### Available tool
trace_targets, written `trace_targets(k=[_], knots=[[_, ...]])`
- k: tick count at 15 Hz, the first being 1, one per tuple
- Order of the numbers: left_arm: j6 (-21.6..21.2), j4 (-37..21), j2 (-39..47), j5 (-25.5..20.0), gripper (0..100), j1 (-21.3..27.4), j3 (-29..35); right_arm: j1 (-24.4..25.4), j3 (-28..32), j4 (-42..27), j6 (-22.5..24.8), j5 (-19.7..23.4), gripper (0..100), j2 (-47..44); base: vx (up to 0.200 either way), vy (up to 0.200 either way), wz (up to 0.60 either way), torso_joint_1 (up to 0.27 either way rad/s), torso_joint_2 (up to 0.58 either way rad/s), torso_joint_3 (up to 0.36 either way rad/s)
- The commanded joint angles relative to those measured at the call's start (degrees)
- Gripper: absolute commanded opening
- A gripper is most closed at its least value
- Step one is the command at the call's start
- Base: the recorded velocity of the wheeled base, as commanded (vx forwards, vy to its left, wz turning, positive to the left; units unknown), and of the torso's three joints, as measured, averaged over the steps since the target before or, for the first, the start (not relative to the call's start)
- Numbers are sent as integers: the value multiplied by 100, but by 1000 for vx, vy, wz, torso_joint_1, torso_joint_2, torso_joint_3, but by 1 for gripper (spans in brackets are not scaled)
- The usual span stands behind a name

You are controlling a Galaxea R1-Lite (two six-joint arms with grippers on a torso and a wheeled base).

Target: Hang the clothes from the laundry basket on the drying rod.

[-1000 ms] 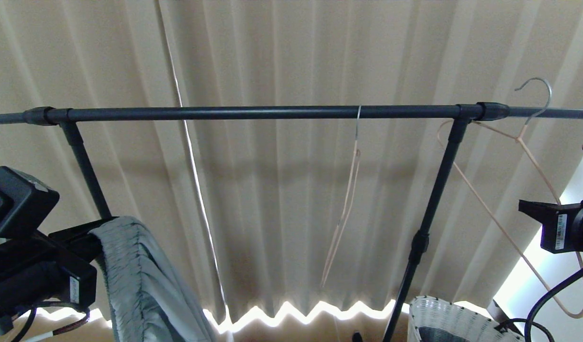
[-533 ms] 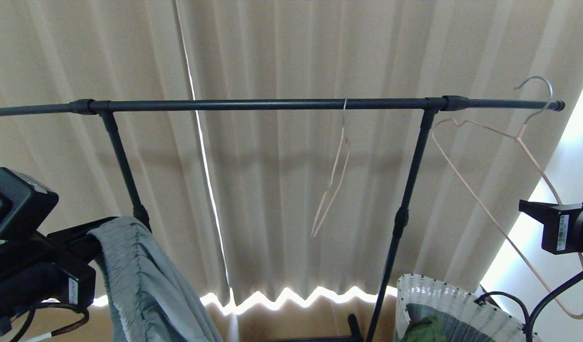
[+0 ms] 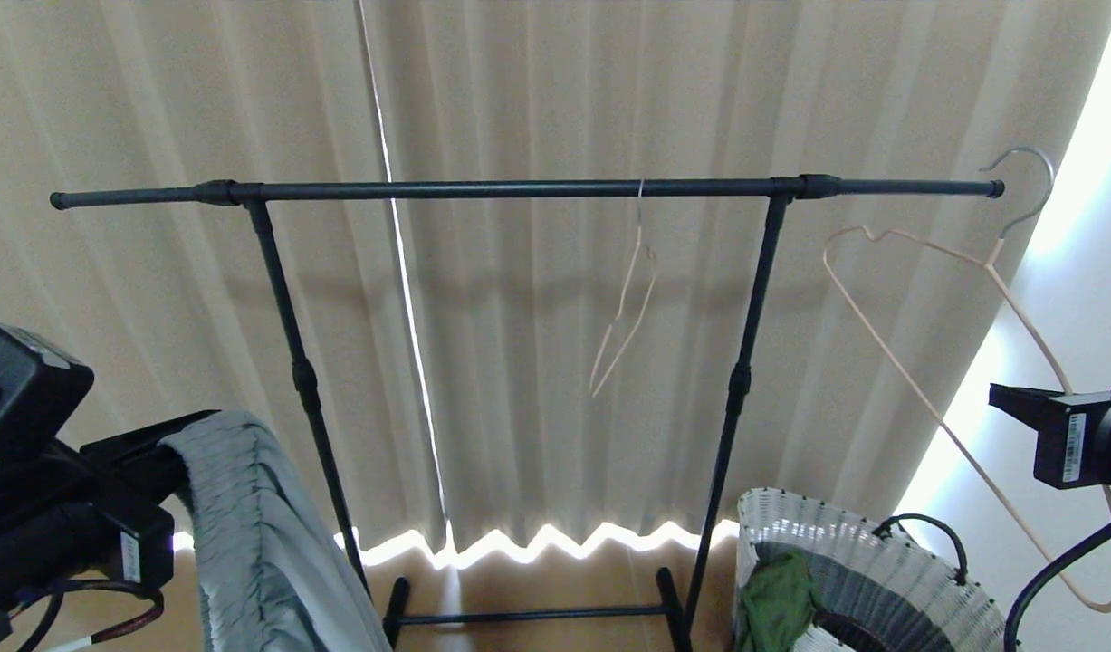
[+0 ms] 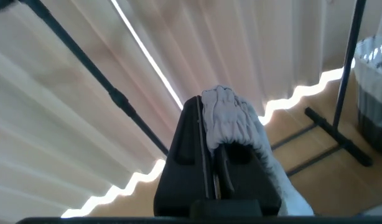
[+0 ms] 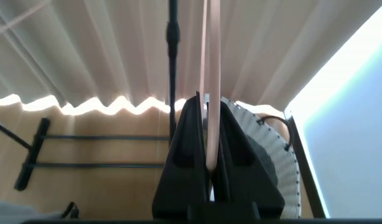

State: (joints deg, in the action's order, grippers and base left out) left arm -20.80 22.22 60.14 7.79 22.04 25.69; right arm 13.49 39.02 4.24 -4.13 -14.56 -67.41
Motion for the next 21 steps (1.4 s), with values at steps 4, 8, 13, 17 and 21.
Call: trace_targets(k=[4,8,13,17,21], knots=[[208,45,-2,12,0,11,-152,13,-545,6,-26,23,0,202,0,0,0,0,0,0],[533,203,112,21,0,2,-292,74,-1055,-73,-17,32,0,624,0,0,0,0,0,0],[506,177,561,91,0,-33,147,250,-1459,-55,-17,744,0,1020,0,0,0,0,0,0],[498,-157,1062,399,0,-60,877,250,-1151,15,-26,1833,0,949,0,0,0,0,0,0],[498,-403,1325,733,0,-51,1307,268,-694,86,-61,2378,0,571,0,0,0,0,0,0]])
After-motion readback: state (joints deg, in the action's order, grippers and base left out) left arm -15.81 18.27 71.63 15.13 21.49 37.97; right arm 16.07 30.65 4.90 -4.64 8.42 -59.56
